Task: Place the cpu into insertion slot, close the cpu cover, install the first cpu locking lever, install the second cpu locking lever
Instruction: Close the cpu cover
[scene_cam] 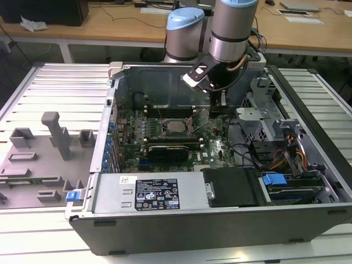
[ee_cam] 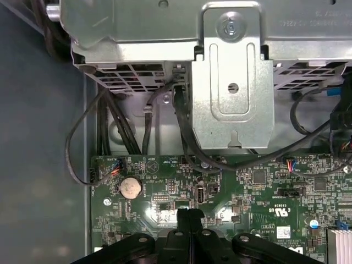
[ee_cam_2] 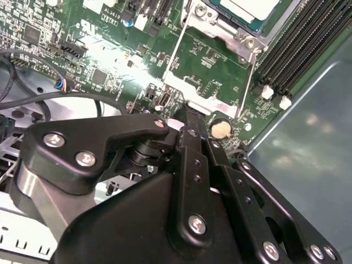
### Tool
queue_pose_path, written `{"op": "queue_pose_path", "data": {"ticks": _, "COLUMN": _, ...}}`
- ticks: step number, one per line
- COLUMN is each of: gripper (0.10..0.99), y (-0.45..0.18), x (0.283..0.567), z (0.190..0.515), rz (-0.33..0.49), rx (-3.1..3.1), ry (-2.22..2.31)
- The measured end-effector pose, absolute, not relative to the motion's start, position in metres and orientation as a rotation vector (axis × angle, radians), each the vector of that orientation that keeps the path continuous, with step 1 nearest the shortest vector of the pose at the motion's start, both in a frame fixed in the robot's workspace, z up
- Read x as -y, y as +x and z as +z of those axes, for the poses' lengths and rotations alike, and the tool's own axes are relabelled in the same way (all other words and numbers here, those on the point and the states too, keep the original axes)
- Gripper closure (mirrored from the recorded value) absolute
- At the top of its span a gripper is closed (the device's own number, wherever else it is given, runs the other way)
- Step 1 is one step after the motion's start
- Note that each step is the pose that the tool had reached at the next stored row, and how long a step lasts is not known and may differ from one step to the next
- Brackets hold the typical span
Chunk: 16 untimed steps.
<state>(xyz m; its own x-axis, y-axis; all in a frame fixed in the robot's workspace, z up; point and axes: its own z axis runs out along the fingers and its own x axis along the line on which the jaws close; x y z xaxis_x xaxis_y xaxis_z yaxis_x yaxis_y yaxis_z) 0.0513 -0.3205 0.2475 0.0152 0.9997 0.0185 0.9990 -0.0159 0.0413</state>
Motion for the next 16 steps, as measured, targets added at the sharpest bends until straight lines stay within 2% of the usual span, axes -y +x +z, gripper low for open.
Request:
{"op": "queue_pose_path", "data": {"ticks": 3, "gripper": 0.98, "y": 0.051, "x": 0.321, "z": 0.247, "rz": 0.063, "rx": -2.193, "ry": 2.228}}
{"op": "queue_pose_path", "data": {"ticks": 7, "gripper": 0.98, "y": 0.053, "x": 0.321, "z": 0.247, "rz": -0.047, "rx": -2.241, "ry": 2.278}}
{"op": "queue_pose_path", "data": {"ticks": 16, "gripper": 0.98, "y": 0.036, "x": 0.32, "z": 0.247, "rz": -0.052, "rx": -2.243, "ry": 2.28}}
